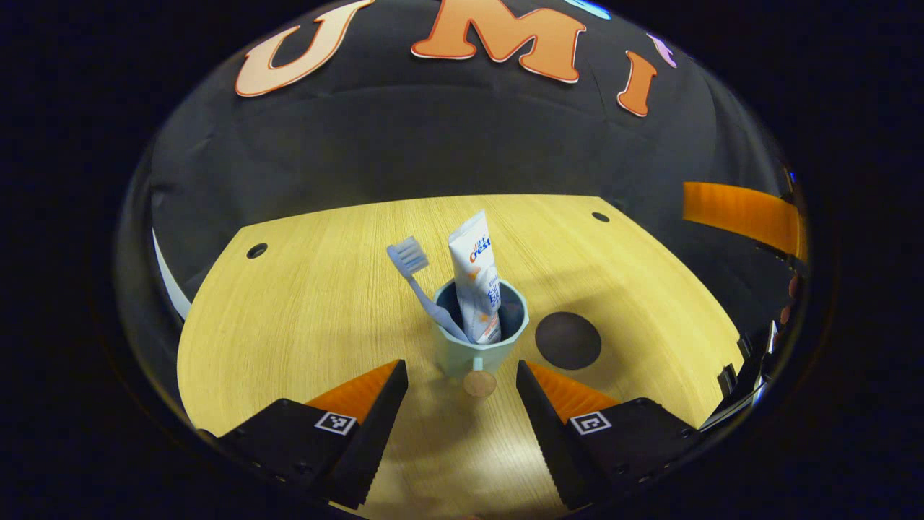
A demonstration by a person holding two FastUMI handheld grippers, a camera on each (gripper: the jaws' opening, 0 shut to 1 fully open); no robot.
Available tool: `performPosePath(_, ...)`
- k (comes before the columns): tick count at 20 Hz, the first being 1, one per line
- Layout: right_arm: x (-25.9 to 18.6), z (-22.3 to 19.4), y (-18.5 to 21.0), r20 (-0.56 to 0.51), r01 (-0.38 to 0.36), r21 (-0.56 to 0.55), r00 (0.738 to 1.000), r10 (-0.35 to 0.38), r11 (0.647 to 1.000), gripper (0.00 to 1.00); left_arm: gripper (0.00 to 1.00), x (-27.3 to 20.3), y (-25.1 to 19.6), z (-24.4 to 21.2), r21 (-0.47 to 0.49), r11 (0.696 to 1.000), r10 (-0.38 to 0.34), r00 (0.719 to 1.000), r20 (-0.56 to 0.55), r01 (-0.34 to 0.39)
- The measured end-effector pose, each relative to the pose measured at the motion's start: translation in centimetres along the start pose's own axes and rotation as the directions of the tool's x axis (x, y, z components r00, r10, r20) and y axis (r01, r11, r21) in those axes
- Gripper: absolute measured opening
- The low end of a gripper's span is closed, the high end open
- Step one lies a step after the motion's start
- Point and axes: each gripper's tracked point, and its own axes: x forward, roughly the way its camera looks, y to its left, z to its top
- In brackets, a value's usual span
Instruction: Put the toothbrush and toothpaste on the desktop into the cup, then pick up the cup and place it on the coaster on the desktop.
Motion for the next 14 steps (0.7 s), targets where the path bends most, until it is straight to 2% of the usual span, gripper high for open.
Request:
performPosePath(9,-3.4,-0.3,-2.6,0.006,0.062,-0.014,0.998,-0.062,0.998,0.96,0.92,2.6,-1.2,-1.3,0.062,0.998,0.012,0.981,-0.192,0.000)
performPosePath(14,-5.3,-1.1,-4.7,0.002,0.113,-0.004,0.994,-0.113,0.994,0.96,0.91,3.8,-2.0,-1.6,0.069,0.998,0.016,0.970,-0.243,0.000)
